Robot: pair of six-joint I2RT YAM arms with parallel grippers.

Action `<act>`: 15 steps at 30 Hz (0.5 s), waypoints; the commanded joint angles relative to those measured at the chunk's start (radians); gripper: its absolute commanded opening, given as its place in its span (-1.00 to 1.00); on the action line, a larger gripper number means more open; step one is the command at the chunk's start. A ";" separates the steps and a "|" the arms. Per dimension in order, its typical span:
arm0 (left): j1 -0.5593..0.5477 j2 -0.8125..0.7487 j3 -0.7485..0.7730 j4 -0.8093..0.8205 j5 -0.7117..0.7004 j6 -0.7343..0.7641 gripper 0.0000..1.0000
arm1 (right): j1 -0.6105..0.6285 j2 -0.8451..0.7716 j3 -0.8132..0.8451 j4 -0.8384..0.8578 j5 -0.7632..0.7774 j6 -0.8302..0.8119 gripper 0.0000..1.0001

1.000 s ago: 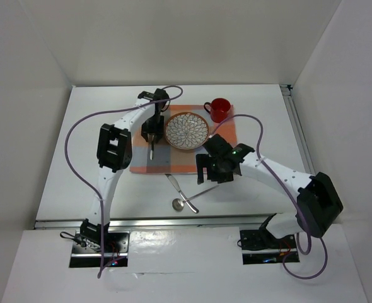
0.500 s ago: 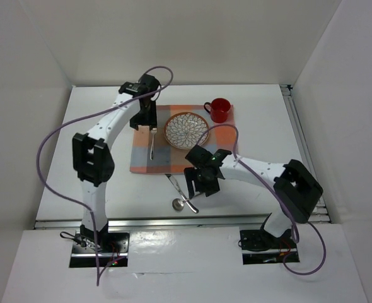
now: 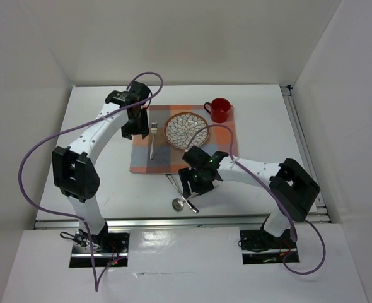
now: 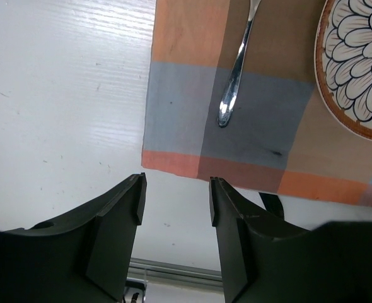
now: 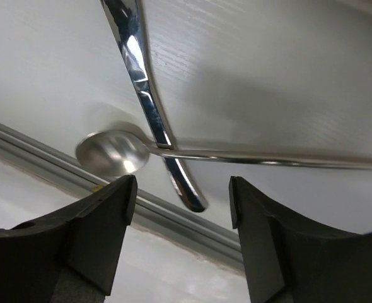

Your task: Set the dinner table for one person

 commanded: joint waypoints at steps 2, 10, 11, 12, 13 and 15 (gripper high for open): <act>-0.001 -0.051 -0.004 0.011 0.029 -0.010 0.22 | 0.008 -0.072 0.039 0.019 0.060 -0.258 0.50; -0.001 -0.051 0.006 0.001 0.030 -0.019 0.22 | 0.051 -0.271 -0.153 0.226 0.062 -0.578 0.77; -0.001 -0.060 -0.008 0.001 0.030 -0.019 0.22 | 0.060 -0.286 -0.153 0.235 0.073 -0.638 0.77; -0.001 -0.060 -0.008 0.001 0.030 -0.019 0.22 | 0.060 -0.308 -0.162 0.247 0.090 -0.666 0.77; -0.001 -0.060 -0.023 0.012 0.030 -0.019 0.22 | 0.060 -0.308 -0.162 0.248 0.103 -0.700 0.77; -0.001 -0.070 -0.037 0.021 0.030 -0.019 0.22 | 0.060 -0.287 -0.145 0.211 0.072 -0.819 0.74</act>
